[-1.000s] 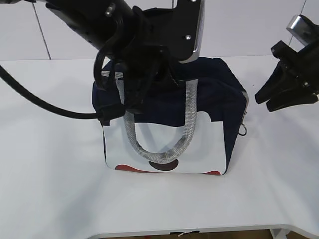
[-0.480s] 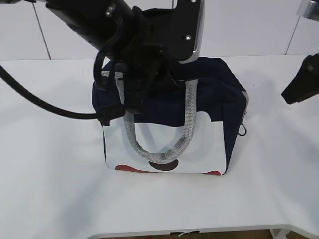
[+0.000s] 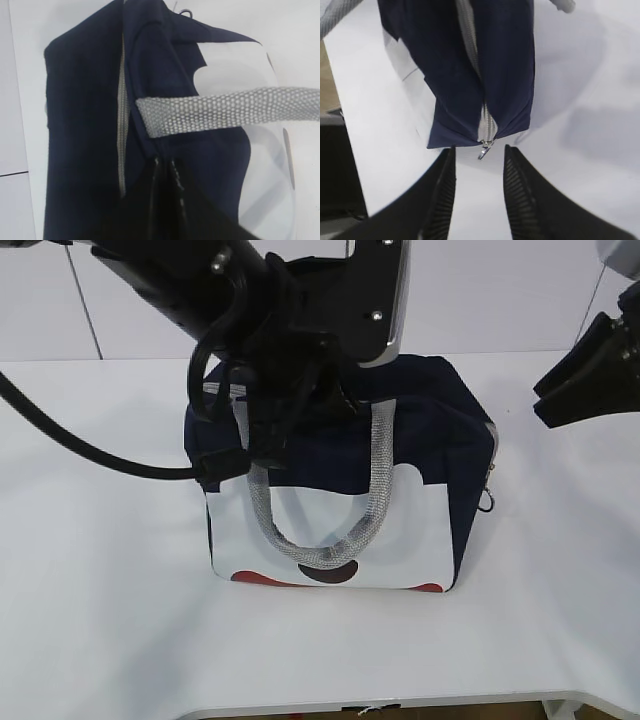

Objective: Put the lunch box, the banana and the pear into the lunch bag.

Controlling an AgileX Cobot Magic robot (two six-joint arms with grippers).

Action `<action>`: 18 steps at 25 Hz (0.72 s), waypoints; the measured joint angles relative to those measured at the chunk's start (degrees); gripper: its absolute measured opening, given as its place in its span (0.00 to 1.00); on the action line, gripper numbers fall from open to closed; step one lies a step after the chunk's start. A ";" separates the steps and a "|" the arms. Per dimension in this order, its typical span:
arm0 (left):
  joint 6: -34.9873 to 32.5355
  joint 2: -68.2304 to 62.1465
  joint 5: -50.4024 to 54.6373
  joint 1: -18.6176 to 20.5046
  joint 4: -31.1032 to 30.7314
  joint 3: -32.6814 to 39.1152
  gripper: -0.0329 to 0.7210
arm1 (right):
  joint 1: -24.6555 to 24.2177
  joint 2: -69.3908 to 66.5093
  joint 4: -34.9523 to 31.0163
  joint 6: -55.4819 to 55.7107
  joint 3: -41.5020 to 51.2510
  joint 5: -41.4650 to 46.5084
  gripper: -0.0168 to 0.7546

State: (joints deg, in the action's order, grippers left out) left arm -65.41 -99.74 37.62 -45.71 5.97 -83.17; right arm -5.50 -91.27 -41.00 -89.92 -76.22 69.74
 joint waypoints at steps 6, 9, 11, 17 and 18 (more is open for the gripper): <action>0.00 0.00 0.21 0.00 0.00 0.00 0.10 | 0.00 0.00 -0.13 -3.76 0.00 0.00 0.39; 0.00 0.00 1.35 0.00 0.00 0.00 0.25 | 0.00 0.00 -0.22 -3.91 0.00 0.00 0.39; 0.10 0.00 2.61 0.00 0.00 0.00 0.43 | 0.00 0.00 -0.22 -3.91 0.00 0.00 0.39; 1.76 0.13 5.63 0.00 0.00 0.00 0.68 | 0.00 0.00 -0.72 -3.91 0.00 0.00 0.39; 1.80 0.38 6.10 0.00 0.00 0.00 0.68 | 0.00 0.00 -0.82 -3.91 0.00 0.00 0.39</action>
State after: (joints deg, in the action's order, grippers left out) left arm -63.61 -99.35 43.72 -45.71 5.97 -83.17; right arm -5.50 -91.27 -41.82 -93.83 -76.22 69.74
